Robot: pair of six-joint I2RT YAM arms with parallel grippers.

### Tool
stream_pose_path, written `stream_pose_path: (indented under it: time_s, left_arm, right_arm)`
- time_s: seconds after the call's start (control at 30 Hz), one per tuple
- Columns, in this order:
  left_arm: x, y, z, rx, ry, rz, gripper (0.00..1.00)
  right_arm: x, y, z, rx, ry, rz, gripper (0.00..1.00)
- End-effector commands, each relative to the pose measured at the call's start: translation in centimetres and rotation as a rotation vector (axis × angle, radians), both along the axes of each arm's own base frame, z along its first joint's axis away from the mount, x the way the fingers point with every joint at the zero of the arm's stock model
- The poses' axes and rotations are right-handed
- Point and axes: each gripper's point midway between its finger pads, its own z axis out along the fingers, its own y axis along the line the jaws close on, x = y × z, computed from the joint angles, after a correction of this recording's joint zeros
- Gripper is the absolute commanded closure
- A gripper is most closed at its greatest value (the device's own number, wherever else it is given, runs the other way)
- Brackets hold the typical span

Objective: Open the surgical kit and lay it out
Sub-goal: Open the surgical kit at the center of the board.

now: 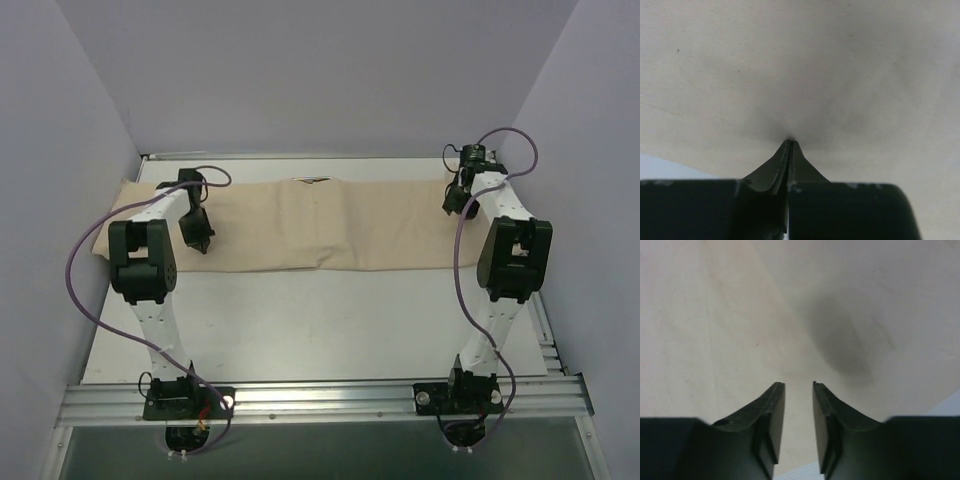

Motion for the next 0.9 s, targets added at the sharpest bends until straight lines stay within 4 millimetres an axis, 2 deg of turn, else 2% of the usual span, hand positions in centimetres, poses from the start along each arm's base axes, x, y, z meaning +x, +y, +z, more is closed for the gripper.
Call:
stream_pose_path:
  time_s: [0.0,0.07,0.1,0.17,0.23,0.27,0.33,0.43,0.53,0.57,0.6,0.7,0.77,0.87]
  left_arm:
    - [0.3,2.1,-0.5,-0.032,-0.035,0.087,0.98]
    - [0.2,2.7,-0.5,-0.037,-0.049,0.103,0.98]
    - [-0.4,3.0,-0.7,-0.039,-0.040,0.113,0.98]
    - [-0.6,3.5,-1.0,-0.038,-0.038,0.123,0.98]
    - [-0.9,3.6,-1.6,-0.063,-0.029,0.133,0.98]
    - [-0.9,3.5,-1.8,-0.072,-0.028,0.131,0.98]
    - [-0.8,3.3,-1.8,-0.084,-0.026,0.123,0.98]
    - [-0.1,2.1,-0.9,-0.143,-0.067,0.099,0.98]
    - [0.5,1.1,0.2,-0.196,-0.104,0.077,0.93]
    - [0.9,0.9,0.9,-0.205,-0.120,0.071,0.92]
    - [1.0,0.6,1.5,-0.213,-0.130,0.063,0.90]
    - [1.4,-0.3,3.1,-0.223,-0.165,0.034,0.84]
    - [1.5,-1.0,3.5,-0.243,-0.178,0.023,0.82]
    - [1.4,-1.6,3.6,-0.269,-0.178,0.020,0.82]
  right_arm:
    - [0.6,-4.0,0.6,-0.059,0.004,-0.050,0.64]
    - [1.6,-4.8,2.2,-0.099,-0.030,-0.035,0.48]
    - [2.0,-5.3,3.0,-0.115,-0.052,-0.042,0.34]
    - [2.8,-7.0,4.5,-0.144,-0.090,-0.075,0.25]
    - [3.4,-8.0,4.4,-0.143,-0.100,-0.093,0.19]
    - [4.2,-8.7,4.9,-0.136,-0.127,-0.101,0.18]
    - [5.2,-8.8,4.0,-0.117,-0.125,-0.088,0.16]
    - [7.3,-7.5,2.6,-0.028,-0.139,-0.009,0.09]
    - [9.1,-7.3,1.9,-0.026,-0.147,0.020,0.04]
    - [10.0,-7.5,2.2,-0.034,-0.182,0.022,0.03]
    - [10.8,-6.5,2.5,-0.008,-0.216,0.049,0.03]
    - [12.2,-5.5,3.1,-0.037,-0.265,0.077,0.03]
    - [13.1,-5.0,3.9,-0.050,-0.303,0.087,0.04]
    - [13.4,-4.4,4.5,-0.104,-0.309,0.086,0.04]
